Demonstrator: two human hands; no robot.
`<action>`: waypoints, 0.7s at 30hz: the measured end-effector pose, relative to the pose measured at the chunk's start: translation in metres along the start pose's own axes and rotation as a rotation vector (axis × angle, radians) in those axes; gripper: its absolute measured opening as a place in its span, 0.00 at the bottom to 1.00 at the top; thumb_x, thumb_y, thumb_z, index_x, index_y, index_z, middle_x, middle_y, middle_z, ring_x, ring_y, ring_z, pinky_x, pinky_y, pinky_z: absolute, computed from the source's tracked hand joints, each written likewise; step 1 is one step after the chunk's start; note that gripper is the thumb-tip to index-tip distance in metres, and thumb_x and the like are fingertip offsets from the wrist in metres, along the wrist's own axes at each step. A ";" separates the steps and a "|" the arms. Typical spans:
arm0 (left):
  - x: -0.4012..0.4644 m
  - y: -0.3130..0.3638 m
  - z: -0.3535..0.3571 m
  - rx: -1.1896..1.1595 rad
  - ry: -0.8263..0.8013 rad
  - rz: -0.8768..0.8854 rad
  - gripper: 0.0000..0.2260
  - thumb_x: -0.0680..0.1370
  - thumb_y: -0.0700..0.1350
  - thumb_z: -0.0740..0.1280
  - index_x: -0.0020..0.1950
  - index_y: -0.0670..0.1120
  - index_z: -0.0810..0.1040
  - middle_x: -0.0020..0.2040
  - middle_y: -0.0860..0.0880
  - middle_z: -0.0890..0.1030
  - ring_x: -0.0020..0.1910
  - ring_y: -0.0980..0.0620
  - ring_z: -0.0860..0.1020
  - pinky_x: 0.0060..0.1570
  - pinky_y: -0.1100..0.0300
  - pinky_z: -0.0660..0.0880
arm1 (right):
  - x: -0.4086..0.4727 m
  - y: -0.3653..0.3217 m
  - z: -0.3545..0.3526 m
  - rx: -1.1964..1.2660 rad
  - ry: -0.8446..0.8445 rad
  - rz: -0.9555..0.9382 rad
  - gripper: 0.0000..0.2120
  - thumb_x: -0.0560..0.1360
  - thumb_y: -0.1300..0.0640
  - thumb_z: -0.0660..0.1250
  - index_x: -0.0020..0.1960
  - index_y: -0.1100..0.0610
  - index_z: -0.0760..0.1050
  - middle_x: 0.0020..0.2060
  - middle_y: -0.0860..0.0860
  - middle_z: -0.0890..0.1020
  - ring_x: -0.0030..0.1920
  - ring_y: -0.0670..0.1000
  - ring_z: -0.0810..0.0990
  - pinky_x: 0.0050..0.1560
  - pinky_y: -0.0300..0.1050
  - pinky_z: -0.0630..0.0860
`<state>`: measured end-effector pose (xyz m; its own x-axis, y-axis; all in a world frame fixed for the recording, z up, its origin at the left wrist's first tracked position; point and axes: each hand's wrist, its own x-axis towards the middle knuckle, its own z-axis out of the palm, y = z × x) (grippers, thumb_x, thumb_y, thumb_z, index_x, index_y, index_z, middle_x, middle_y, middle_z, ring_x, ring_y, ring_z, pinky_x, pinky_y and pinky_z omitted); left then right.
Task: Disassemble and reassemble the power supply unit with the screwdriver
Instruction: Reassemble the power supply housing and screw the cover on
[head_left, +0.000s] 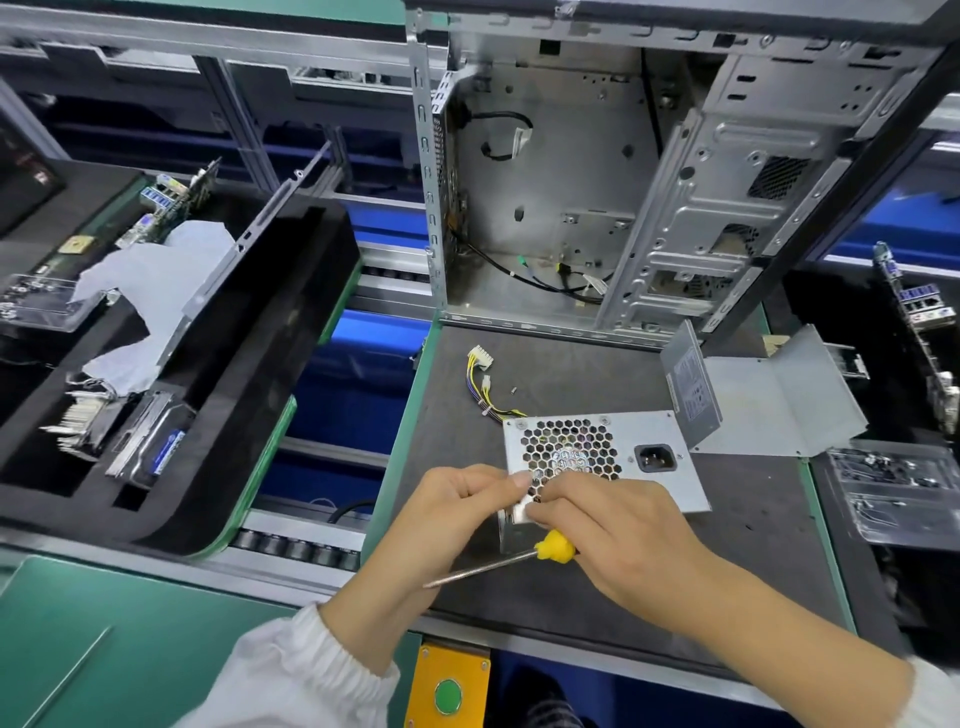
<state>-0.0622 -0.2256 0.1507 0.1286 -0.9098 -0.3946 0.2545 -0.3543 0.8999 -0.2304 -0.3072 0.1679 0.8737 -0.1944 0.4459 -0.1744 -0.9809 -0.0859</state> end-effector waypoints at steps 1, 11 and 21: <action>0.000 -0.001 -0.001 -0.013 -0.014 0.002 0.10 0.70 0.52 0.72 0.37 0.45 0.86 0.43 0.52 0.84 0.48 0.55 0.81 0.56 0.58 0.71 | 0.001 -0.001 -0.001 -0.003 0.002 -0.010 0.18 0.80 0.64 0.53 0.46 0.59 0.82 0.38 0.53 0.80 0.32 0.50 0.73 0.23 0.42 0.67; -0.003 -0.003 -0.004 -0.045 -0.026 0.004 0.06 0.74 0.40 0.70 0.41 0.42 0.87 0.46 0.48 0.84 0.50 0.52 0.82 0.57 0.58 0.73 | 0.001 0.003 -0.005 -0.084 -0.123 -0.082 0.09 0.74 0.65 0.62 0.45 0.59 0.81 0.36 0.51 0.76 0.31 0.50 0.70 0.22 0.41 0.62; -0.008 -0.008 -0.005 -0.087 -0.057 0.017 0.11 0.70 0.41 0.71 0.47 0.35 0.84 0.52 0.42 0.84 0.54 0.47 0.80 0.58 0.56 0.72 | -0.006 0.000 -0.007 0.288 -0.114 0.187 0.09 0.75 0.53 0.66 0.52 0.51 0.82 0.43 0.47 0.75 0.32 0.47 0.71 0.27 0.42 0.70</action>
<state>-0.0608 -0.2150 0.1455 0.0791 -0.9275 -0.3654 0.3349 -0.3205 0.8860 -0.2389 -0.3063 0.1714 0.8868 -0.3533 0.2979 -0.2148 -0.8859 -0.4112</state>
